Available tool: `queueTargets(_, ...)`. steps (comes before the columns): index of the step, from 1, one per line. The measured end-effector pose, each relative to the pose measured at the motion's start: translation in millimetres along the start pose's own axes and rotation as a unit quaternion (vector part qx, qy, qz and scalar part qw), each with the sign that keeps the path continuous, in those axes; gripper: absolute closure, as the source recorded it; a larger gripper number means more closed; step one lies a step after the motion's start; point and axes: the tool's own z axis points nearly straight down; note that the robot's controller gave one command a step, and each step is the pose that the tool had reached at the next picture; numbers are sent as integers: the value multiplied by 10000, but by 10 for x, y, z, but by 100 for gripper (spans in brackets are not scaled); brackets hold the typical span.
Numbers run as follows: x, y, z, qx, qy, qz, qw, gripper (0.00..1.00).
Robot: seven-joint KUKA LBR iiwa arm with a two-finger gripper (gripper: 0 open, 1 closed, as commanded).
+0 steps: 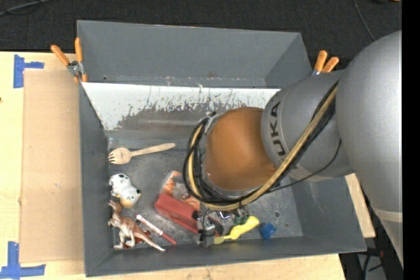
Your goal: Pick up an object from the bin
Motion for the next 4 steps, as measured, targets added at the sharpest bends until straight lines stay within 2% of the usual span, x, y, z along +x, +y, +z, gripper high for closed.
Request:
queueTargets(2,53,-14,71,-7,3,-119,9999,0)
queueTargets(3,97,-89,-872,2,-45,-794,9968,0)
queueTargets(4,131,-84,-458,-7,2,-594,9982,0)
